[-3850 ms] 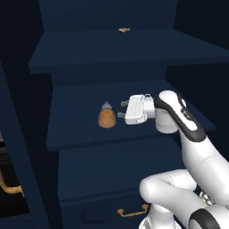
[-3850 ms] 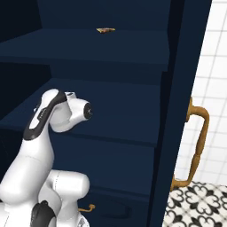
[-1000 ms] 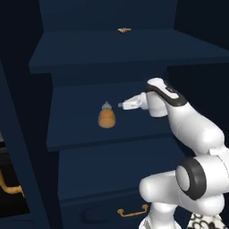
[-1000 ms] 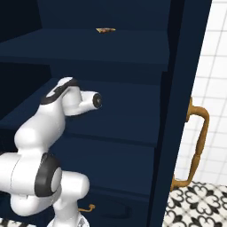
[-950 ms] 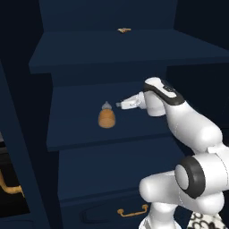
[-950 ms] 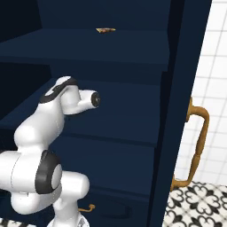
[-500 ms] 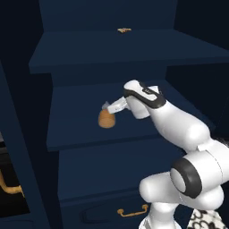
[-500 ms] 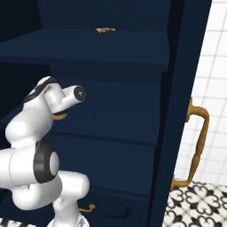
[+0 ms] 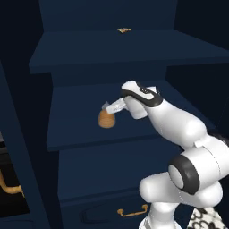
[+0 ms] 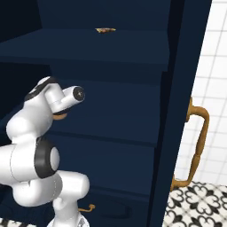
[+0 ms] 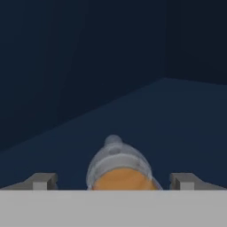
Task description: Pick the honey bottle and place it on the digital scale for weighing, and close the cabinet.
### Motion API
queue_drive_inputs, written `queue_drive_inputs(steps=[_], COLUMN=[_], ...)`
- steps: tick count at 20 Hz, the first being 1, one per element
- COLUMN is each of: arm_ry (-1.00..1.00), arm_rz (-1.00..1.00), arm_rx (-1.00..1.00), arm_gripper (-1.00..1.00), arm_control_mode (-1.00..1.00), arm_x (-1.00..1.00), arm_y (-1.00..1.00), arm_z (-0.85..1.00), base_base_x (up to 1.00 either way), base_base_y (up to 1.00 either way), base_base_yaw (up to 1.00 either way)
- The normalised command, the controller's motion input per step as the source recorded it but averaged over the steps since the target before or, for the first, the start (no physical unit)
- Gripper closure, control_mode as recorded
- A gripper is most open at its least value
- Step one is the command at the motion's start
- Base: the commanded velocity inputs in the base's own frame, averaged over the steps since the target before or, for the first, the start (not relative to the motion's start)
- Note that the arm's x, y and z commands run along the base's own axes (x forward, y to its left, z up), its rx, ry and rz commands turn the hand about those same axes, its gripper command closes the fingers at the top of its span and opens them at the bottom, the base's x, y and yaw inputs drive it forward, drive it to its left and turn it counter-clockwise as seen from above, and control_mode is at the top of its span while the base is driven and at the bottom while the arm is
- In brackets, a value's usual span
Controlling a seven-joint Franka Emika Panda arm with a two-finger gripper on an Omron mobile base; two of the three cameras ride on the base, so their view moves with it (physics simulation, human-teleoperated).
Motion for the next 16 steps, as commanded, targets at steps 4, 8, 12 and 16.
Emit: queue_drive_inputs(steps=[4,8,12,16], arm_ry=[0.0,0.0,-0.07,-0.02], arm_rz=[0.0,0.0,0.0,0.0], arm_rx=[-0.07,-0.07,-0.18,-0.17], arm_gripper=[-1.0,-1.0,-1.0,1.0], arm_control_mode=[-1.0,-1.0,-1.0,-1.0], arm_x=[0.28,0.27,0.05,0.05], arm_y=[0.03,0.08,0.54,0.52], arm_z=[-0.31,-0.24,-0.16,-0.28], base_base_x=[0.0,0.0,0.0,0.0], base_base_y=[0.0,0.0,0.0,0.0], base_base_yaw=[0.0,0.0,0.0,0.0])
